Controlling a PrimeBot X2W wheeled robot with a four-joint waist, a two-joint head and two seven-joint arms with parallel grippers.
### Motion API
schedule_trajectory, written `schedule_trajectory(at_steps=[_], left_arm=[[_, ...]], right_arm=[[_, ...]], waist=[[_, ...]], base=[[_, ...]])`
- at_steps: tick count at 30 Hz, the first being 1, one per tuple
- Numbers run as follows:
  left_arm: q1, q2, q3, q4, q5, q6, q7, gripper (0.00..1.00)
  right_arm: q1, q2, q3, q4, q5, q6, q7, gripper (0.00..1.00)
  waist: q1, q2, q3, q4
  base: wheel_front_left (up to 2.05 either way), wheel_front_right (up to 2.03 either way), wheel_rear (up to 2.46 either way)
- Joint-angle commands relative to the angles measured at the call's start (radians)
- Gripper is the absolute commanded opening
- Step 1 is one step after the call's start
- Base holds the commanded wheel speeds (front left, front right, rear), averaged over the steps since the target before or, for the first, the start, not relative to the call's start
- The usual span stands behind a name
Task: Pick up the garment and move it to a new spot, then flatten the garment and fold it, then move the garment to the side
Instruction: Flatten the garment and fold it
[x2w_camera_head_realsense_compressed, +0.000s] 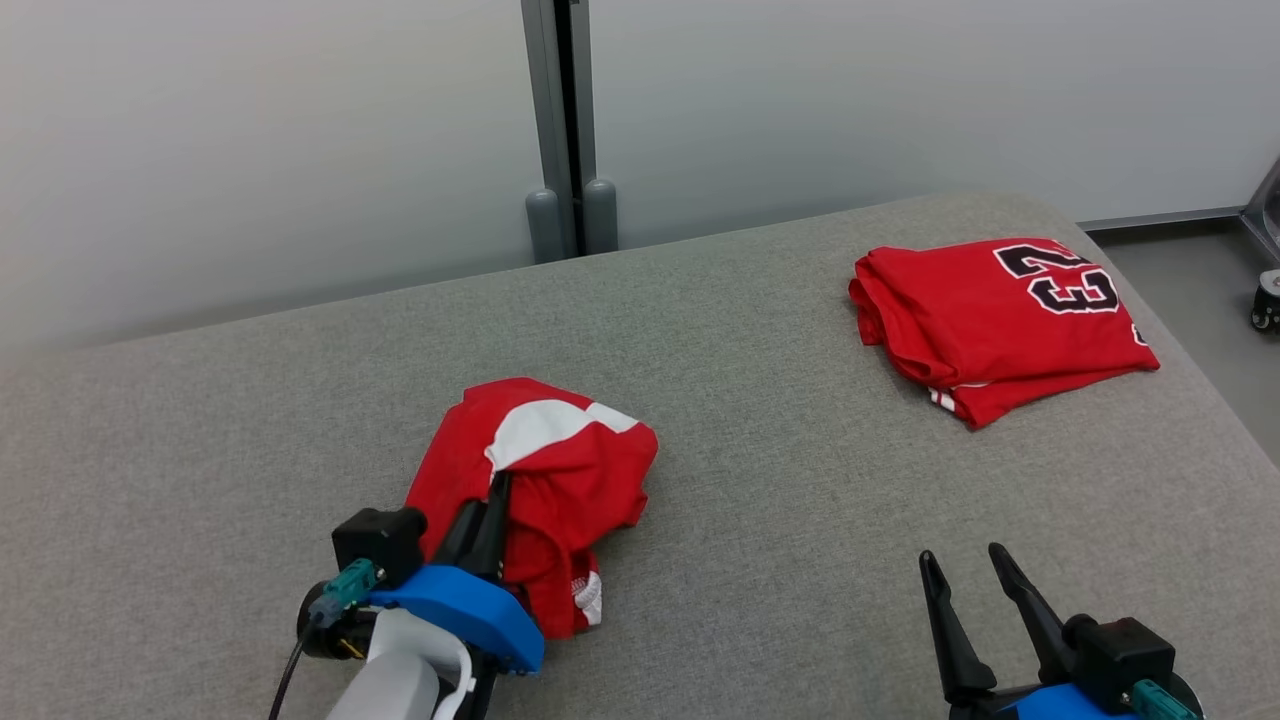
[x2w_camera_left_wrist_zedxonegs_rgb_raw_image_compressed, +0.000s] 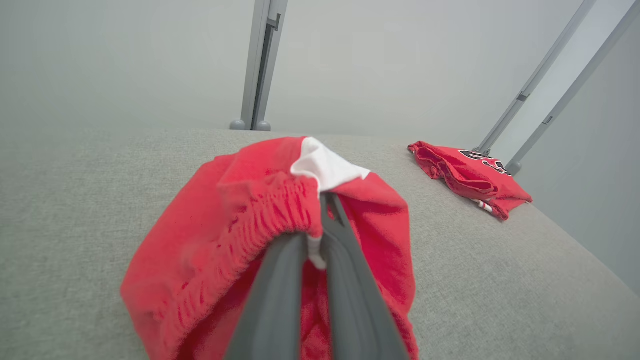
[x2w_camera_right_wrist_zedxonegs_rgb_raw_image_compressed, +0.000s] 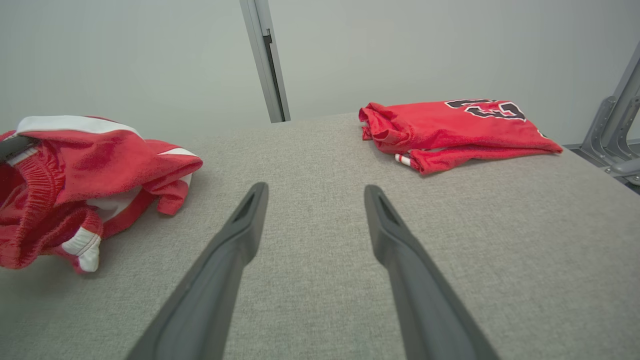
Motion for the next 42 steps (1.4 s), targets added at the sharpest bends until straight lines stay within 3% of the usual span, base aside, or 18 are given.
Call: schedule_trajectory(at_steps=[1,7,17,21,29,42], left_arm=[[-0.025,0.006,0.018,-0.007,0.017,0.000,-0.005,0.00],[-0.068,0.065,0.076,-0.047,0.088,-0.001,-0.005,0.00],[-0.160,0.241,0.133,-0.100,0.131,-0.001,-0.005,0.00],[-0.203,0.282,0.134,-0.107,0.132,-0.001,-0.005,0.00],[-0.137,0.234,0.053,-0.108,0.113,-0.001,-0.005,0.00],[0.163,0.108,-0.100,-0.162,0.078,-0.001,-0.005,0.00]], right_arm=[[-0.007,-0.002,-0.005,0.003,0.002,0.000,-0.006,1.00],[0.000,-0.002,-0.011,0.012,0.013,0.000,-0.012,1.00],[0.003,-0.002,-0.010,0.029,0.020,0.000,-0.020,1.00],[-0.002,-0.002,-0.007,0.034,0.017,0.000,-0.023,1.00],[0.013,-0.002,-0.006,0.043,0.021,0.000,-0.025,1.00],[0.023,-0.002,0.003,0.064,0.030,0.000,-0.028,1.00]], waist=[[-0.0001,0.0000,-0.001,0.003],[-0.0001,0.0000,-0.012,0.026],[-0.0001,0.0000,-0.030,0.067],[-0.0001,0.0000,-0.032,0.071],[-0.0001,0.0000,-0.036,0.085],[-0.0001,0.0000,-0.064,0.137]], base=[[0.00,0.00,0.00],[0.00,0.00,0.00],[0.00,0.00,0.00],[0.00,0.00,0.00],[0.00,0.00,0.00],[0.00,0.00,0.00]])
